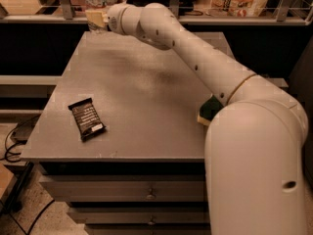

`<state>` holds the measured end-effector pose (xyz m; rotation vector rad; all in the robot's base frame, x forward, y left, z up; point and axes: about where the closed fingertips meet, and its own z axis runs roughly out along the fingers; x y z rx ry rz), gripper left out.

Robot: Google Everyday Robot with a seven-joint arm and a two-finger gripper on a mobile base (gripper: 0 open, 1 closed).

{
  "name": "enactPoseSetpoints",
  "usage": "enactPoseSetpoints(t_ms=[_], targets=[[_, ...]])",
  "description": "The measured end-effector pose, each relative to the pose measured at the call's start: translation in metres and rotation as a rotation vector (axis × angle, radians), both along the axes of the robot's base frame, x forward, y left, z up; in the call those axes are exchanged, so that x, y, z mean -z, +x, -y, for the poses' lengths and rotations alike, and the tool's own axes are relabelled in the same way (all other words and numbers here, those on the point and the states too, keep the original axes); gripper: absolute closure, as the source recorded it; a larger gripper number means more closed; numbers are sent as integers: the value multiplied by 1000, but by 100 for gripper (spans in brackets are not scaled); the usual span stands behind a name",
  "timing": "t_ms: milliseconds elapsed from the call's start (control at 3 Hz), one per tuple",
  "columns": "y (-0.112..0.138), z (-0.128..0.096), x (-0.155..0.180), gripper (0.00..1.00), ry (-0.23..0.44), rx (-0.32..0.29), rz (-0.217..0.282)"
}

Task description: Pick water bottle

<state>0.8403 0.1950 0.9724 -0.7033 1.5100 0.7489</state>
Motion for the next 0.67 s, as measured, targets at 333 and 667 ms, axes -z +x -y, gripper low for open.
enactPoseSetpoints(t_ms=[333, 667], targets=[[-36, 26, -23, 100, -22, -30, 35], [-40, 34, -24, 100, -25, -28, 37]])
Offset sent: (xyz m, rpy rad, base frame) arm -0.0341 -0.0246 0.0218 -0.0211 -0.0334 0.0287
